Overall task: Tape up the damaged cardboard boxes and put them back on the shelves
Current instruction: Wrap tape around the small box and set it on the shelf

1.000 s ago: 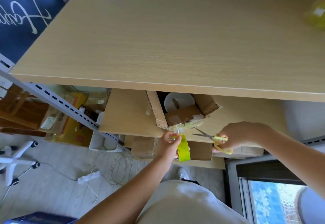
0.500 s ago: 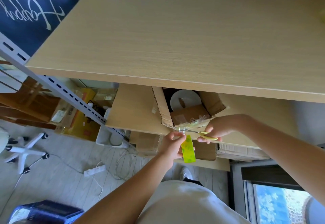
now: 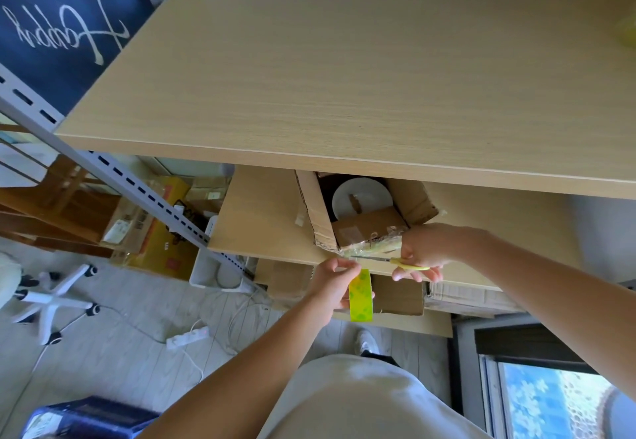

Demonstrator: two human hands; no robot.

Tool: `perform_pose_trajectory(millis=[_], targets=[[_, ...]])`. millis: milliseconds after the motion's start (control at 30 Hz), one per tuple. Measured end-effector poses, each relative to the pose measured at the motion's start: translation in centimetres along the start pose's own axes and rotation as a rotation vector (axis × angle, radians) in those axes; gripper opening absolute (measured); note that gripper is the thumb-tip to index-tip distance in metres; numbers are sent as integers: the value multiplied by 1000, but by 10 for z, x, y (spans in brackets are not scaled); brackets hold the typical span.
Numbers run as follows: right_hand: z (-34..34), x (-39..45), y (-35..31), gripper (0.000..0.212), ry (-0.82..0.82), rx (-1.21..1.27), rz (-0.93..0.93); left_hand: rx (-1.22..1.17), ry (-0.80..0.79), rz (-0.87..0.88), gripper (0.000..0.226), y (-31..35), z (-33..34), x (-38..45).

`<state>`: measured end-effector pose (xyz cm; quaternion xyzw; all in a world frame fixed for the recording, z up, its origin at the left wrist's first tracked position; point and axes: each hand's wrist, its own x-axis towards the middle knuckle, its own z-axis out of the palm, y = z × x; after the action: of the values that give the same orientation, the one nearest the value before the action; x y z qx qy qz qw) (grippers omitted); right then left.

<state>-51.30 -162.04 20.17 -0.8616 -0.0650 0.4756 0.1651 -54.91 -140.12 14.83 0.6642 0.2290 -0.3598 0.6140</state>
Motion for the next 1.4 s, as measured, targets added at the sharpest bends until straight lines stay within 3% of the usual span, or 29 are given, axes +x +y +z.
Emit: perform_pose_trajectory(millis=[100, 300, 467, 633, 800, 967, 1033, 1167, 1400], targets=[[0, -1, -2, 59, 4, 33, 24, 135, 57, -10, 13, -6, -4, 1], [1, -7, -2, 58, -43, -50, 102, 119, 68, -93, 29, -29, -10, -2], [13, -25, 25, 61, 54, -320, 288, 325, 107, 33, 52, -12, -6, 3], [25, -39, 61, 54, 155, -211, 462, 514, 165, 120, 81, 7, -4, 10], [33, -37, 80, 45, 213, 118, 547, 618, 213, 240, 60, 5, -3, 20], [39, -31, 89, 32, 209, 397, 605, 496, 146, 153, 39, -6, -4, 21], [42, -26, 84, 26, 277, 322, 630, 397, 64, 56, 33, -10, -3, 16], [50, -13, 70, 16, 565, -83, 694, 284, -2, -29, 26, -12, 0, 5], [52, -2, 64, 13, 591, -91, 684, 178, -46, -65, 21, -7, 3, -5]])
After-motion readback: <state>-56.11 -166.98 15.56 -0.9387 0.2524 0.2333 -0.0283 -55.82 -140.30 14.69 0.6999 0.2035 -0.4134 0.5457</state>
